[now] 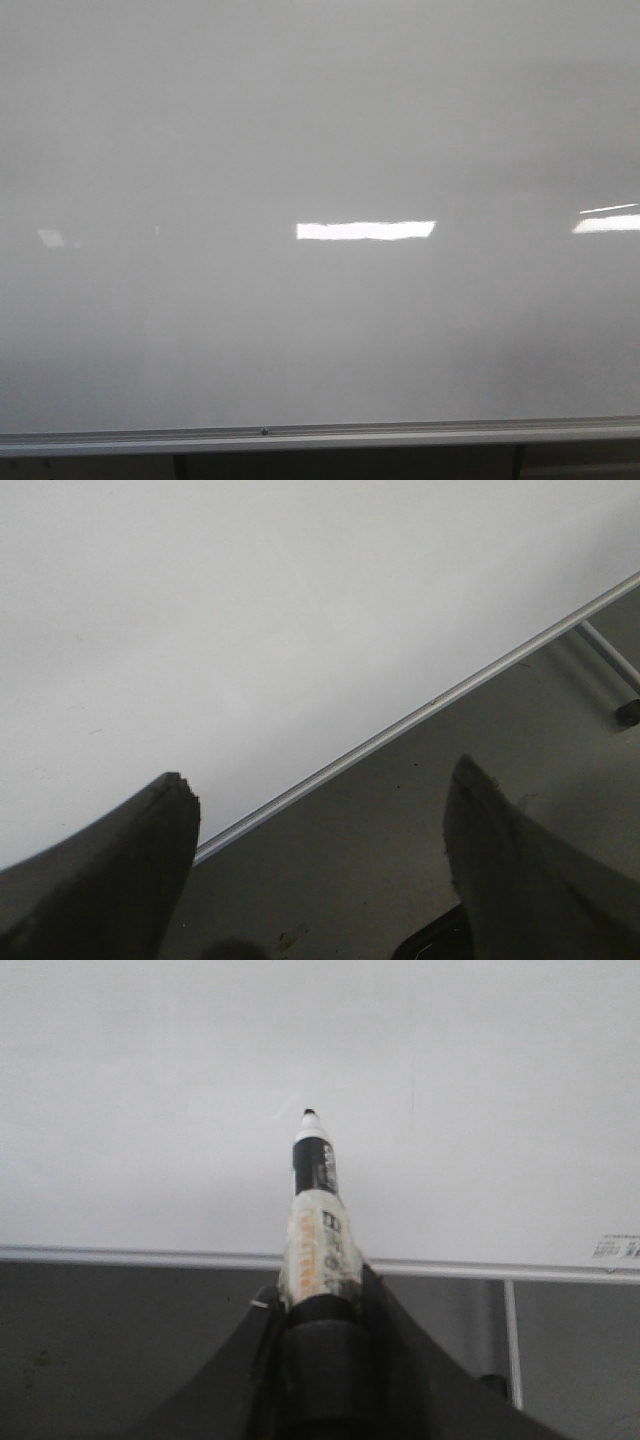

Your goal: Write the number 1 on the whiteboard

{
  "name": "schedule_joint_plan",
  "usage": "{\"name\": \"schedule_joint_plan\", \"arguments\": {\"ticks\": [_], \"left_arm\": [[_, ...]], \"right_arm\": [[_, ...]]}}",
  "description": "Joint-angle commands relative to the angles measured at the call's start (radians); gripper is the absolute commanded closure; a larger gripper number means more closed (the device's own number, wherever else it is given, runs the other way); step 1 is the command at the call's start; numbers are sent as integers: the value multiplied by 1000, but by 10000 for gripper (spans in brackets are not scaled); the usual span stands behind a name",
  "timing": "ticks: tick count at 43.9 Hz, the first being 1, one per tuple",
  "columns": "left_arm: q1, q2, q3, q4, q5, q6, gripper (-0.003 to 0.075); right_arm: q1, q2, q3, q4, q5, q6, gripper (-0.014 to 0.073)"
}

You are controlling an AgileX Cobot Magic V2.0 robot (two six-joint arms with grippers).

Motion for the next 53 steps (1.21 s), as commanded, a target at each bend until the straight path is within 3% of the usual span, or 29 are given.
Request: {"name": "schedule_joint_plan", "arguments": {"ticks": [1,36,44,53], "left_arm": [[4,-7,-26,-30,-63,-10,218],[4,-7,-26,-30,-86,-10,218],[4,-7,-26,-30,-86,-10,218],[4,-7,-26,-30,-86,-10,218]], "right_arm": [[-16,22,-41,10,-129,12,581],[-16,363,-292,1,-414,7,581],[-16,404,-303,0,-389,-20,581],[-16,438,-303,-7,-227,-38,581]]}}
